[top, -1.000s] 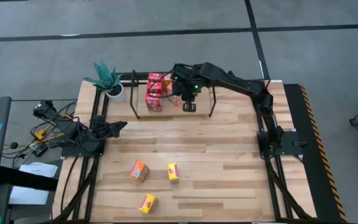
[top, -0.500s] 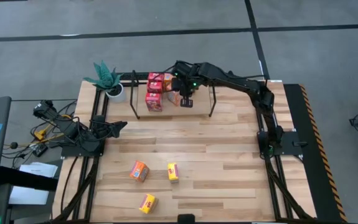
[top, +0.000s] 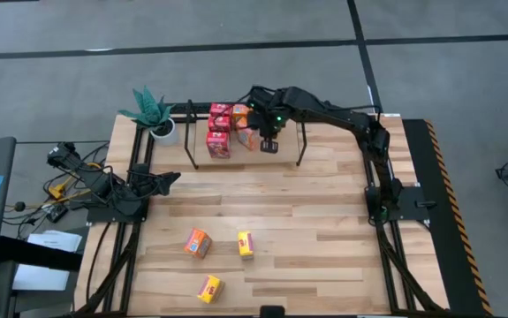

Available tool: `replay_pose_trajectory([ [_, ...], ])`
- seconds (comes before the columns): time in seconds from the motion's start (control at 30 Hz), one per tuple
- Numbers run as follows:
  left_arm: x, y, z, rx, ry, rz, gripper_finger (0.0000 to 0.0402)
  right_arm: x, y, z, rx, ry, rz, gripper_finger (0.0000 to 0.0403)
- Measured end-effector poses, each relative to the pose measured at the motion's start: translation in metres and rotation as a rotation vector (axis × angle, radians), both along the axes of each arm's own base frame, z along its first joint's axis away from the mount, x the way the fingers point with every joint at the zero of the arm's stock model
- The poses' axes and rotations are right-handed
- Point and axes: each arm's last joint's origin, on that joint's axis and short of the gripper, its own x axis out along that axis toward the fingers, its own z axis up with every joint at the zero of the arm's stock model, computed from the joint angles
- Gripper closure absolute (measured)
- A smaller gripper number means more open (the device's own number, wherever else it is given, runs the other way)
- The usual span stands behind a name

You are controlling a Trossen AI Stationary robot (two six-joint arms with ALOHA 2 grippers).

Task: Stack cereal on shelf
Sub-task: Put the right orange cereal box on the shelf aligned with the other orange cereal box

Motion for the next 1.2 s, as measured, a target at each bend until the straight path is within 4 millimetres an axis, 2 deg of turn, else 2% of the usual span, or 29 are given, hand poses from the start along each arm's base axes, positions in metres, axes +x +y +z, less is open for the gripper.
replay_pose_trajectory([
  [0.13,0.0,0.0,0.0,0.005,0.002,0.002,0.0116,0.002,0.007,0.0,0.067,-0.015,0.043,0.0382],
  [0.37,0.0,0.0,0.0,0.008,0.002,0.004,0.0116,0.013,0.002,0.006,-0.012,-0.142,0.069,0.0392],
  [0.6,0.0,0.0,0.0,0.002,-0.002,0.005,0.0116,0.01,-0.008,0.007,-0.02,-0.148,0.043,0.0373],
  [0.83,0.0,0.0,0.0,0.002,-0.002,0.005,0.0116,0.005,0.002,0.006,0.07,-0.111,0.096,0.039],
  [1.03,0.0,0.0,0.0,-0.003,-0.006,0.007,0.0116,0.016,-0.002,-0.017,0.074,-0.067,0.116,0.0375],
  [1.2,0.0,0.0,0.0,-0.006,-0.009,0.007,0.0116,0.017,-0.009,-0.025,0.035,-0.036,0.11,0.0373],
])
